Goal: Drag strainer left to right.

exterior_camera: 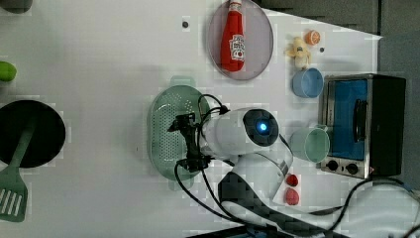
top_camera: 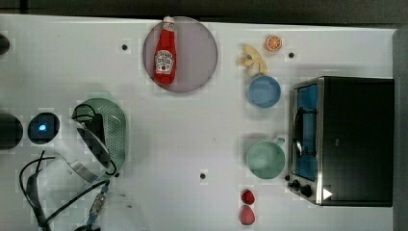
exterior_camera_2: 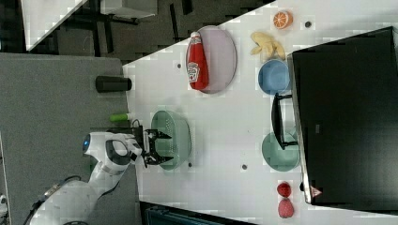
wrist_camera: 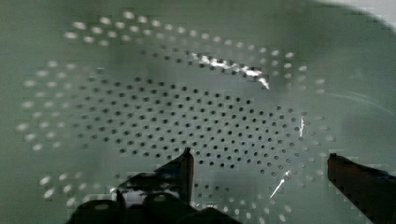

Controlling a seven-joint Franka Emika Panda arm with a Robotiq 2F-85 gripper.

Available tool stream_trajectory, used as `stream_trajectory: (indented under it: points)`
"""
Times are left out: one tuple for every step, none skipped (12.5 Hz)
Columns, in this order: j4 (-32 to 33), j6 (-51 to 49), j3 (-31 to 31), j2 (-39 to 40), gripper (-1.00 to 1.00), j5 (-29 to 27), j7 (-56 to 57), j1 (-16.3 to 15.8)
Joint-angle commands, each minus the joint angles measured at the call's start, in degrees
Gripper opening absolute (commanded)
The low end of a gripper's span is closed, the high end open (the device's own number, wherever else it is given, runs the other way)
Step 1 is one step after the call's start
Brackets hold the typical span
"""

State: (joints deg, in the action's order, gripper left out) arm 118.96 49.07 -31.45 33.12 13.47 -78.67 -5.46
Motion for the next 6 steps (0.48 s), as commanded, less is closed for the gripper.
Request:
stream_trajectory:
  points:
    - [-0.7,3.4,2.8,-1.6,1.00,1.8,-5.2,-0.3]
    - [-0.6,3.4,3.9,-1.1,1.00,2.8,-5.2,-0.4]
    - [-0.6,3.6,4.8,-0.7,1.00,3.1,-5.2,-0.5]
    - [-0.4,3.9,5.4,-0.5,1.00,3.1,-5.3,-0.6]
    - [0.1,3.9,5.9,-0.6,1.00,3.2,-5.2,-0.6]
    - [0.4,4.0,6.5,-0.6,1.00,3.6,-5.2,-0.6]
